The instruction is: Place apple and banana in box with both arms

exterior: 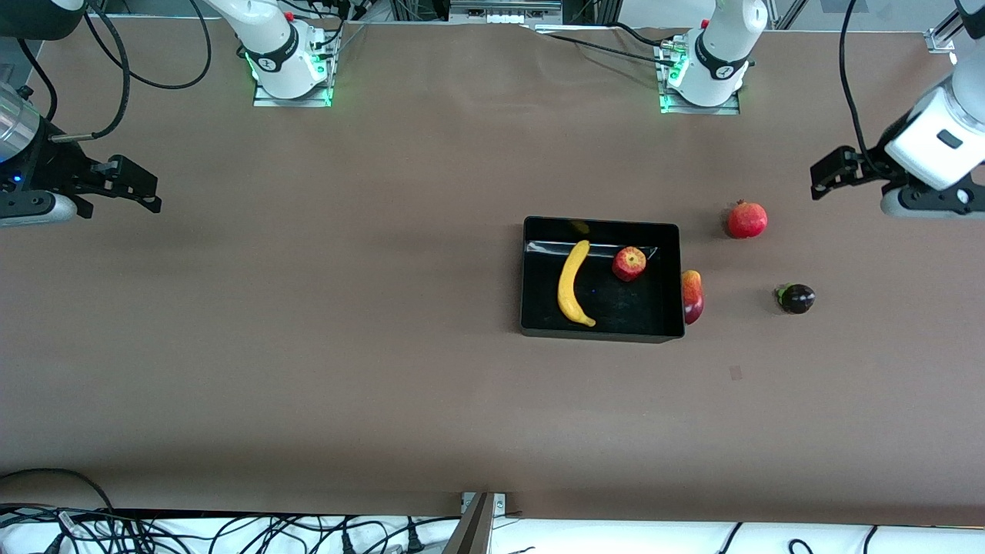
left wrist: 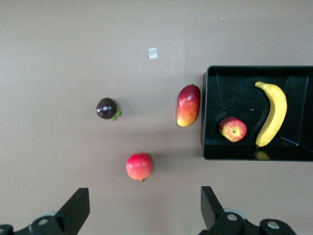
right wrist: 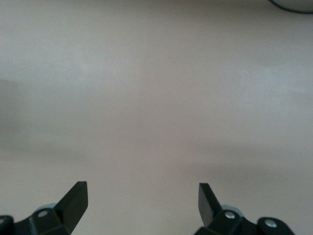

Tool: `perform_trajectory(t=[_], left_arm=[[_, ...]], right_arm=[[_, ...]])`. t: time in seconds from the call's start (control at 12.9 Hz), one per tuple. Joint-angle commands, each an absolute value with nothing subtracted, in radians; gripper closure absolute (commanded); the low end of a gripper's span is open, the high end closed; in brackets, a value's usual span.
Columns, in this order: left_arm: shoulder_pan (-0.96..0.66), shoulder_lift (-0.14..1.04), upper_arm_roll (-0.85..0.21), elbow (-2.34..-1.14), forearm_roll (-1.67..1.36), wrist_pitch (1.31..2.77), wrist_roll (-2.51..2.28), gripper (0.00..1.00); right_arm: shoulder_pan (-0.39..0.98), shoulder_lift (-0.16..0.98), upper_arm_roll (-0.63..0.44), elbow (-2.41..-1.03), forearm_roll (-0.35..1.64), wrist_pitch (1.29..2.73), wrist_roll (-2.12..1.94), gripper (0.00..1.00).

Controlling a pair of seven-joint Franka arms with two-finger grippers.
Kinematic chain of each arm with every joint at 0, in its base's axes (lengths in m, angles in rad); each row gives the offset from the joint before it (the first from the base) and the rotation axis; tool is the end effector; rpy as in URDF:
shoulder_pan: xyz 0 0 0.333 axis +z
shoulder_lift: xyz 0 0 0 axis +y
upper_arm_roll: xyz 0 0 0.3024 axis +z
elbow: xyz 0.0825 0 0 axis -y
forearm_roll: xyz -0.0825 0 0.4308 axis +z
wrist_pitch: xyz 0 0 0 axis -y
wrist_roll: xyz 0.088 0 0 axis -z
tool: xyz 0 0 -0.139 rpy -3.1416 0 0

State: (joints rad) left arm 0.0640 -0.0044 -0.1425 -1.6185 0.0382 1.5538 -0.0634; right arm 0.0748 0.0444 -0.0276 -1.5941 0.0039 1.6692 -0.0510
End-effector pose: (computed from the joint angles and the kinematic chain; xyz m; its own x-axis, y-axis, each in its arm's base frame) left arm 0.5932 -0.0414 0.5556 0.9982 -0.0143 -0.0577 -0.0168 -0.9990 -0.0425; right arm 0.6227 0.0302 0.5484 0.9947 0.0977 0.0308 0.0978 -0.9952 -0.0011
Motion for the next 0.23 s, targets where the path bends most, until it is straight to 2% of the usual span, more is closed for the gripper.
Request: perform_trajectory(t=[0.0,0.16], left_arm=[[0.015,-0.060,-0.086,-1.697,0.015,1.591,-0.064,0.00],[0.009,-0.061,-0.072,-1.694,0.015,1.588,-0.067,0.00]], right_arm=[[0.071,0.043,-0.025,-1.585,0.008,1.666,-0.051,0.00],[0.071,0.043,-0.025,-1.585,0.008,1.666,-0.051,0.00]])
